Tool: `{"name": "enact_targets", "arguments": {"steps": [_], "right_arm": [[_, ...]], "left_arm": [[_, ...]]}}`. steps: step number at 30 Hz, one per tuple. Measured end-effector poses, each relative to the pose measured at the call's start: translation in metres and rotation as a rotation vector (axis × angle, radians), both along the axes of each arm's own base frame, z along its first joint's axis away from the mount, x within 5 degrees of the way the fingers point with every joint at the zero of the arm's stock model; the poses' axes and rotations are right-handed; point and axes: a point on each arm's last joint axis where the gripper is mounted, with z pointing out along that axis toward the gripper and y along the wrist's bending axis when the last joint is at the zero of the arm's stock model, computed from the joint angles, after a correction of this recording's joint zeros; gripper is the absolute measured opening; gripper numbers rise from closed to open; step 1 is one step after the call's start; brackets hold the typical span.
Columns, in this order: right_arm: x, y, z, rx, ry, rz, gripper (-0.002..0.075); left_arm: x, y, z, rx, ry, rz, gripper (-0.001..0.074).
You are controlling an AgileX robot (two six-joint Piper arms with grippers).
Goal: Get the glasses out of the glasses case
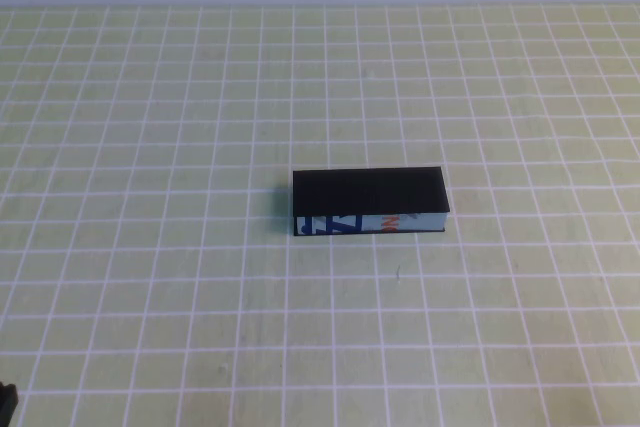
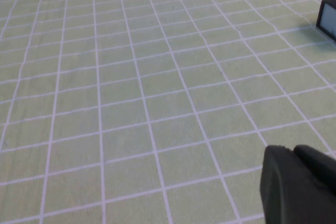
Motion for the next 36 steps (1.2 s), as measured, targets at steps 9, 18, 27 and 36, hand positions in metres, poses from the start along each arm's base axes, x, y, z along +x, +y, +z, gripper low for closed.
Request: {"name": "enact_targets", "arguments": {"steps": [9,18,27,36], "right_arm": [[0.000,0.000,0.000,0.000,0.000,0.000,-0.0018],[0.000,0.000,0.000,0.000,0.000,0.000,-0.0018],[0.000,0.001,0.001,0.056,-0.002,0.002,-0.0018],[0.002,0.003,0.016,0.544,-0.101,-0.044,-0.0018]], "left_arm": [[0.000,0.000,0.000,0.000,0.000,0.000,-0.0004],[0.000,0.000,0.000,0.001,-0.003,0.001,-0.0004],[0.002,-0.002,0.009,-0.172,-0.064,0.018,-0.0004],[0.003,-0.004,0.022,-0.622,-0.097,0.057,-0.0004]]}}
